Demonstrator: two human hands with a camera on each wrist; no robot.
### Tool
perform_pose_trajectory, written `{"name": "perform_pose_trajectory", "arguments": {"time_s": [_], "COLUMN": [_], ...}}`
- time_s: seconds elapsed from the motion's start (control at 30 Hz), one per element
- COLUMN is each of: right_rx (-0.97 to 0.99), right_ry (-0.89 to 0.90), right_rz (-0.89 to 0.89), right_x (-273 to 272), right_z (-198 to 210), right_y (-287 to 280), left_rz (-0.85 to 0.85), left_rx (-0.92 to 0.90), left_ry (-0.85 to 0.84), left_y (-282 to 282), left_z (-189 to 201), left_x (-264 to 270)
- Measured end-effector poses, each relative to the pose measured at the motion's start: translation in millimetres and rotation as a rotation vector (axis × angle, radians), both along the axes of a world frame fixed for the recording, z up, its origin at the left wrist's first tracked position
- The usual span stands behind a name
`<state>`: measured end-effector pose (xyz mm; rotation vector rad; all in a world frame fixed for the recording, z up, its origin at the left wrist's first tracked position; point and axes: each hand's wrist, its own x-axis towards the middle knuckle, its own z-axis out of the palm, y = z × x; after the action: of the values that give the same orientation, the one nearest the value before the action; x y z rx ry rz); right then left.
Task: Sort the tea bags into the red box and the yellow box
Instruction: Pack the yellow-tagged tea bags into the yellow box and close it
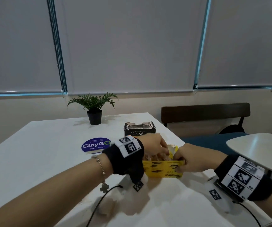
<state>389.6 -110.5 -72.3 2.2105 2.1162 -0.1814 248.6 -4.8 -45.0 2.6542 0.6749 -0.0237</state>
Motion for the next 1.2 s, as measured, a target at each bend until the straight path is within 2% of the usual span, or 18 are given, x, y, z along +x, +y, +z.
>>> {"name": "perform_pose_trajectory", "arguments": {"time_s": [0.17,0.3,0.37,0.43,0.53,0.77,0.97,1.2], "right_rx": [0.132,0.322,0.427,0.378,0.204,-0.051,-0.129,-0.151], "right_ry": [0.016,-0.084,0.027,0.145,0.21,0.11,-0.025,0.005], "right_rz": [-0.022,0.025,0.126,0.231,0.34,0.419,0.411,0.283], "right_x": [6.0,-15.1,-41.7,-72.6,-111.9,-181.1,-206.3,-191.7], "right_z": [14.7,37.0,41.3,38.8,25.4,-1.5,-13.7,-12.8], "right_y": [-6.0,-7.3,-3.1,2.5,14.9,41.4,50.6,92.8], "left_rz": [0.087,0.219,0.284,0.347,0.417,0.45,0.346,0.3], "left_rx": [0.024,-0.006,0.014,0.015,0.0,-0.127,-0.127,-0.067], "left_ry": [-0.078,0.072,0.16,0.242,0.323,0.432,0.383,0.282], "left_y": [27.3,59.9,74.7,85.2,87.1,71.9,58.9,84.9], "left_z": [34.7,48.2,46.3,38.5,22.1,-22.5,-40.0,-40.9], "left_x": [-61.1,-128.5,-160.2,-186.0,-214.9,-241.8,-228.8,-201.2]}}
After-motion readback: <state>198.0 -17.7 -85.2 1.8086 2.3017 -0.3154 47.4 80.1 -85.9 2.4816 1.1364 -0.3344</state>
